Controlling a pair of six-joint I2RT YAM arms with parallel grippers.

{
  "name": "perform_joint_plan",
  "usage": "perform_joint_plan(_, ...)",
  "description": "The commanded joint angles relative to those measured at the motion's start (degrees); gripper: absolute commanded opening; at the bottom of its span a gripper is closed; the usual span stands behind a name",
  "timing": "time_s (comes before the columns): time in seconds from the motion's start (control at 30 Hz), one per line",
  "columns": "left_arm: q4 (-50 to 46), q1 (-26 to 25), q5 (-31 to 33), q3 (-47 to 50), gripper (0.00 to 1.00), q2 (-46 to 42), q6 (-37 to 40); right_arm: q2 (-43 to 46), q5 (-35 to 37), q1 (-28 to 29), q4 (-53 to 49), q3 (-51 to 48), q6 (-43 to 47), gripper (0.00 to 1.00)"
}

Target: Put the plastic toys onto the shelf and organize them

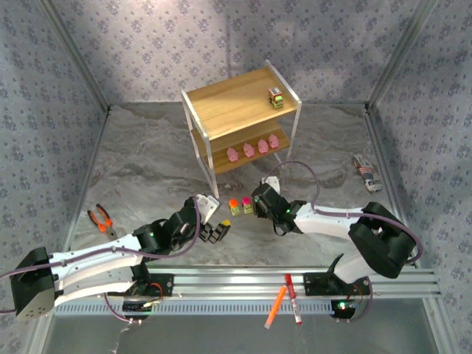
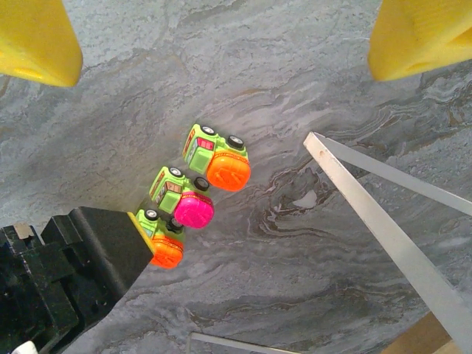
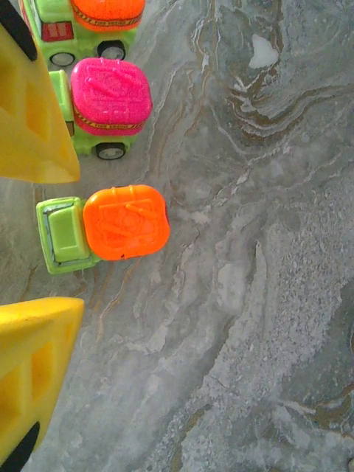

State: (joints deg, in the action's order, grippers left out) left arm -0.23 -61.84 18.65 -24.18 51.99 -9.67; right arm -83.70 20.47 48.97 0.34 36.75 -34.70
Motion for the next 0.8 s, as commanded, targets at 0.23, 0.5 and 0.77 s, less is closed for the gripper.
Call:
perform_joint_plan(0.23, -0.32, 0.41, -0.64, -0.95, 1.00, 0.04, -0.61, -3.57, -0.87, -0.53, 1.25, 2.78, 0.95, 0.46)
perform_joint_plan(0.5, -0.30, 0.41, -0.64, -1.04, 0.99, 0.22, -0.61, -4.28, -1.44, -1.04, 1.42, 3.33, 1.43, 0.46)
perform_joint_plan(0.77, -0.33, 0.50, -0.62, -1.04, 0.99, 0.27, -0.61, -6.07, -2.36, -1.83, 1.07, 4.73, 2.77, 0.45)
